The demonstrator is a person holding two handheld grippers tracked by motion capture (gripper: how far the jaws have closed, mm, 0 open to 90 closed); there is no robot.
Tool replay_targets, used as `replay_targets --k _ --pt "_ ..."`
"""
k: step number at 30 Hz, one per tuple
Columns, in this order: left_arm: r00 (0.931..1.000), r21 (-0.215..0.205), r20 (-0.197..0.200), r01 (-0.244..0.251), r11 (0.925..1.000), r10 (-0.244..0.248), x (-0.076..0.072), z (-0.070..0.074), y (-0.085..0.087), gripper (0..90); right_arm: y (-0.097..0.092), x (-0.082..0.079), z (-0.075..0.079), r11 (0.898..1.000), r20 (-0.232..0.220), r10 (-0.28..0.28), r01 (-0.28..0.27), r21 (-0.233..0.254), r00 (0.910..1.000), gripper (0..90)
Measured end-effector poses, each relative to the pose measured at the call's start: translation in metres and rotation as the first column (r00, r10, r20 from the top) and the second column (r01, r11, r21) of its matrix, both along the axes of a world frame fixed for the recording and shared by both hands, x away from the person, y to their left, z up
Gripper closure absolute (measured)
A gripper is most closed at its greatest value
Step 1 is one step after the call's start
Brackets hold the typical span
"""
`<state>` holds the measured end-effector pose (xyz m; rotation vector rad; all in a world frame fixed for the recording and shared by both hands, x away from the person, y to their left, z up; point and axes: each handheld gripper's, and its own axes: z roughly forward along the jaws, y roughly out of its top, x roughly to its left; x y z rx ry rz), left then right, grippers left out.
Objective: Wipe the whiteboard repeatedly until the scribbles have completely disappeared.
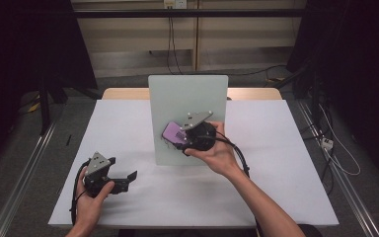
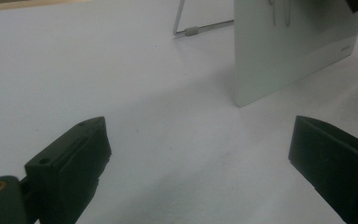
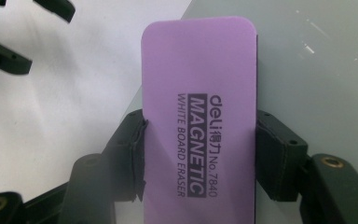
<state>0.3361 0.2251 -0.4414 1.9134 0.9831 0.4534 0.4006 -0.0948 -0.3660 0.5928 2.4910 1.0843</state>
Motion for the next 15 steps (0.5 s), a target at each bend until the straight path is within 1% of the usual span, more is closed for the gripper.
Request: replay_targets --k 2,5,6,9,13,15 --pt "1.0 -0.008 -0.005 -0.005 1.0 0.005 0.0 -0.001 0.0 4.9 0.002 -0.002 -0.007 1.0 -0.012 0.007 -0.007 -0.016 0.9999 41.8" --pt "1.0 -0.003 -0.002 -0.001 1.0 0.001 0.0 0.0 0.0 5.0 0.005 -0.006 -0.017 0.999 -0.029 0.02 -0.021 -0.039 0.9994 41.8" --pt "1.0 0.004 -0.001 0.003 1.0 -0.003 0.0 0.0 0.0 5.0 0.005 -0.006 -0.019 0.999 -0.037 0.023 -0.024 -0.044 0.9991 41.8" --pt "1.0 -0.008 -0.004 -0.004 1.0 0.004 0.0 0.0 -0.001 5.0 0.006 -0.008 -0.025 0.998 -0.052 0.031 -0.034 -0.053 0.9982 41.8" --pt "1.0 0.003 -0.001 0.004 1.0 -0.004 0.0 0.0 0.0 4.9 0.009 -0.01 -0.035 0.996 -0.072 0.042 -0.048 -0.076 0.9965 41.8" --pt "1.0 -0.003 -0.002 0.002 1.0 -0.002 0.0 0.0 -0.001 4.9 0.011 -0.011 -0.039 0.995 -0.083 0.047 -0.055 -0.088 0.9955 41.8"
